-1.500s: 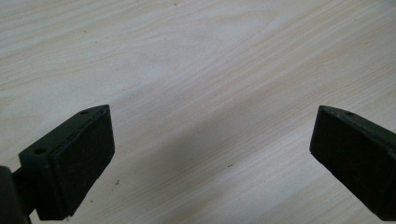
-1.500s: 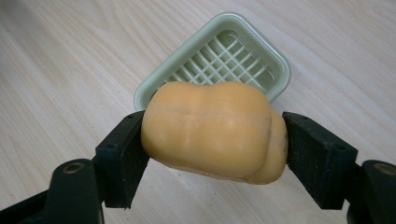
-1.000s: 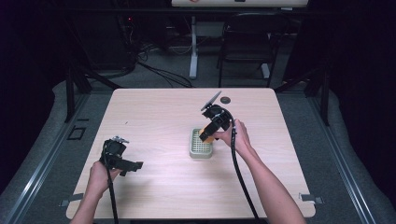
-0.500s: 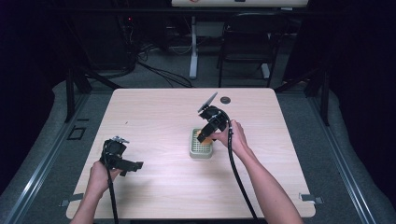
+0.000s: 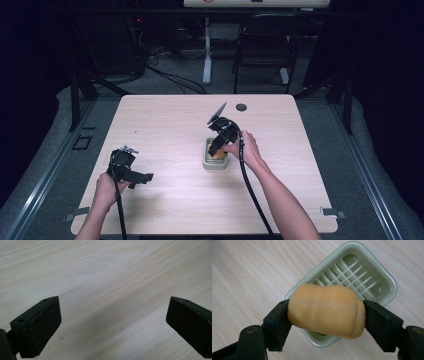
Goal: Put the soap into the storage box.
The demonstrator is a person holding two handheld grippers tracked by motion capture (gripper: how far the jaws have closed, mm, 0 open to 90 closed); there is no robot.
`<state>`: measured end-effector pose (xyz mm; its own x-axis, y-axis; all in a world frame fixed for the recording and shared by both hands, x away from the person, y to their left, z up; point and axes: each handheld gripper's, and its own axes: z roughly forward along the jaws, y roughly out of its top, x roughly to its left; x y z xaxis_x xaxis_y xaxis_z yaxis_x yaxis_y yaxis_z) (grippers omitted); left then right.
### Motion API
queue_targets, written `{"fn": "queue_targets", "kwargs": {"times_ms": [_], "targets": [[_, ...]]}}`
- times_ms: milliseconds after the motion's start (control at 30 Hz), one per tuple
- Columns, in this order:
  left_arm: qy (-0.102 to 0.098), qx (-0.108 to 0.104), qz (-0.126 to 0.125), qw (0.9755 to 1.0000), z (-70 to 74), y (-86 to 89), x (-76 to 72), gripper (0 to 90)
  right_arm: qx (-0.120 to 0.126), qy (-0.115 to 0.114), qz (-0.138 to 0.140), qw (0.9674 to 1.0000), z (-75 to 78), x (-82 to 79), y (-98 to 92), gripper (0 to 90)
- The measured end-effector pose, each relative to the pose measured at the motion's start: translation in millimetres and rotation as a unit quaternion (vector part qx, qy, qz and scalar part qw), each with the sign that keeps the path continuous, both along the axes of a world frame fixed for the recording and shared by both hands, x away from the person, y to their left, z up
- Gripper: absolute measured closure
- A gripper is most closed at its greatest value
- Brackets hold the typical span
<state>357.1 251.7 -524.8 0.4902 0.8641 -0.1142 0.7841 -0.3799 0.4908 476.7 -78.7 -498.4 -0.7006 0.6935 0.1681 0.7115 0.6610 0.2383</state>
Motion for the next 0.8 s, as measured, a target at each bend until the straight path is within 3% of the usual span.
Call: {"fn": "queue_targets", "kwargs": {"times_ms": [333, 800], "targets": [[0.001, 0.000, -0.001, 1.0000, -0.1, 0.0, 0.0, 0.0, -0.011, 0.014, -0.004, 0.9998, -10.5, 4.0, 3.7, 25.8], [0.002, 0.001, -0.002, 1.0000, -0.4, -0.1, 0.1, 0.0, 0.004, -0.003, -0.017, 0.9998, -14.5, 8.4, 8.3, 25.8]]}}
